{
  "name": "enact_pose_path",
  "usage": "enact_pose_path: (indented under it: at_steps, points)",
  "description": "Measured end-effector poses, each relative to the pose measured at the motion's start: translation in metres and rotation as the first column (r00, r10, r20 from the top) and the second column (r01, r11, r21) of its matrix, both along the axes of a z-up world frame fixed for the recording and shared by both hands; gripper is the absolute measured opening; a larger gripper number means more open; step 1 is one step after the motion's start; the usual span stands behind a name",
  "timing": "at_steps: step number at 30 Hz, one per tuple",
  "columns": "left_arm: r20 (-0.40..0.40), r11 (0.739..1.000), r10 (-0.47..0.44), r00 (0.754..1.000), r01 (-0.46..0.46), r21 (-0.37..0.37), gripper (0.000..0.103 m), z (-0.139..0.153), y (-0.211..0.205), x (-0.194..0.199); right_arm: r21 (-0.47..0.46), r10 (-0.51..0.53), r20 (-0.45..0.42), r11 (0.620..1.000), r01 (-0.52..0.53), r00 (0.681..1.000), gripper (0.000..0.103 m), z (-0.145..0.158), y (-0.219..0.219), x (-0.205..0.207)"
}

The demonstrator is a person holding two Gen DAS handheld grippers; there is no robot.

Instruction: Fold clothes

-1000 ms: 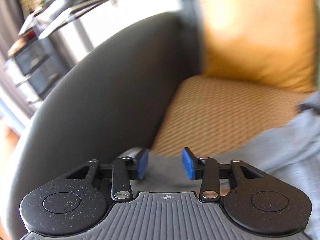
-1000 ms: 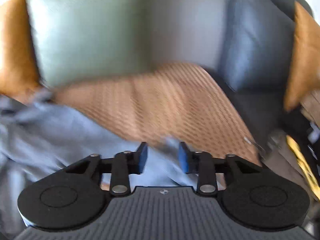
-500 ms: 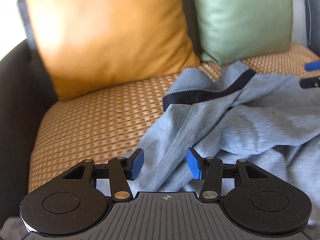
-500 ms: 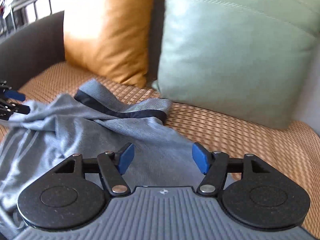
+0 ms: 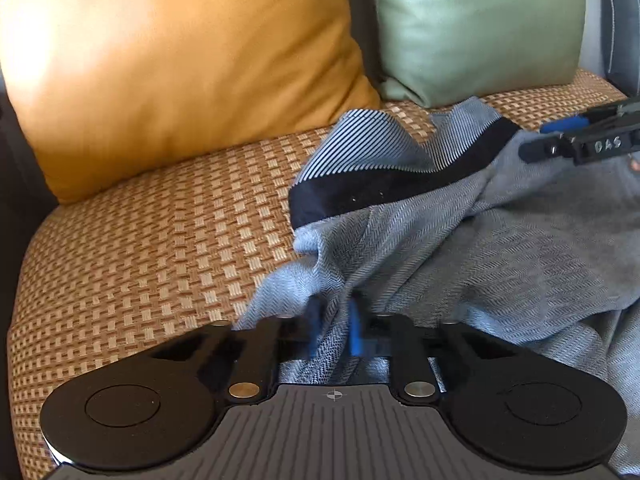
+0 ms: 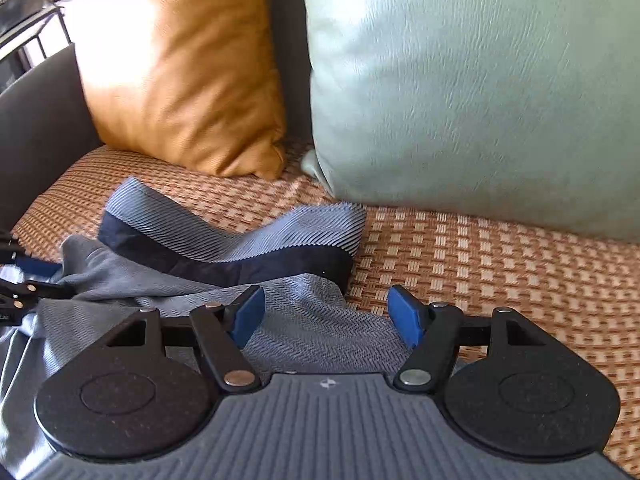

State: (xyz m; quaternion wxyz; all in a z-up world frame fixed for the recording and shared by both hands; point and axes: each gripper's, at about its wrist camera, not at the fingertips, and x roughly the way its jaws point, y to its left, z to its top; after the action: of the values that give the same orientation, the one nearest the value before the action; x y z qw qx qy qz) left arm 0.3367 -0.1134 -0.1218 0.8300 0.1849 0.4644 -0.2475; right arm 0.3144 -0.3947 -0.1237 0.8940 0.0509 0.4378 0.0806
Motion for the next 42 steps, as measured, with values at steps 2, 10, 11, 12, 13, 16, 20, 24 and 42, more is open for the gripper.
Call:
enact_pose_path:
  at_steps: [2,10,11,12,13,16,20,24,42]
  points:
    - [0.007,1.000,0.000,1.000,0.000,-0.006,0.001,0.005,0.001,0.000,0.008,0.012,-0.047,1.000,-0.011,0.999,0.059,-0.005,0.003,0.004]
    - [0.214,0.995,0.097,0.972,-0.092,-0.033,0.000,0.081,0.017,0.036,0.082,0.073,0.140,0.993,-0.085,0.987,0.005,0.072,0.009,-0.013]
    - [0.248,0.992,0.127,0.960,-0.121,-0.037,0.000,0.090,0.017,0.045,0.071,0.065,0.194,0.994,-0.080,0.979,0.005,0.086,0.010,-0.013]
    - [0.290,0.988,0.152,0.945,-0.148,-0.035,0.000,0.095,0.013,0.053,0.040,0.060,0.251,0.997,-0.072,0.966,0.004,0.099,0.014,-0.011]
    - [0.342,0.983,0.178,0.923,-0.181,-0.025,0.000,0.098,0.007,0.061,0.006,0.057,0.308,0.998,-0.061,0.950,0.004,0.111,0.018,-0.008]
    - [0.481,0.962,0.227,0.847,-0.271,0.022,0.000,0.089,-0.014,0.083,-0.066,0.048,0.403,0.998,-0.024,0.914,0.004,0.121,0.032,0.011]
    - [0.522,0.930,0.231,0.821,-0.344,0.131,0.000,0.030,-0.034,0.106,-0.104,0.016,0.335,0.994,0.020,0.942,0.005,0.079,0.040,0.048]
    - [0.503,0.895,0.242,0.830,-0.391,0.214,0.004,-0.032,-0.032,0.122,-0.129,-0.019,0.230,0.990,0.050,0.973,0.005,0.019,0.034,0.070]
    - [0.322,0.989,0.132,0.938,-0.148,0.028,0.072,0.077,0.089,-0.120,0.046,-0.039,0.274,0.999,0.027,0.961,0.069,0.101,0.009,-0.130]
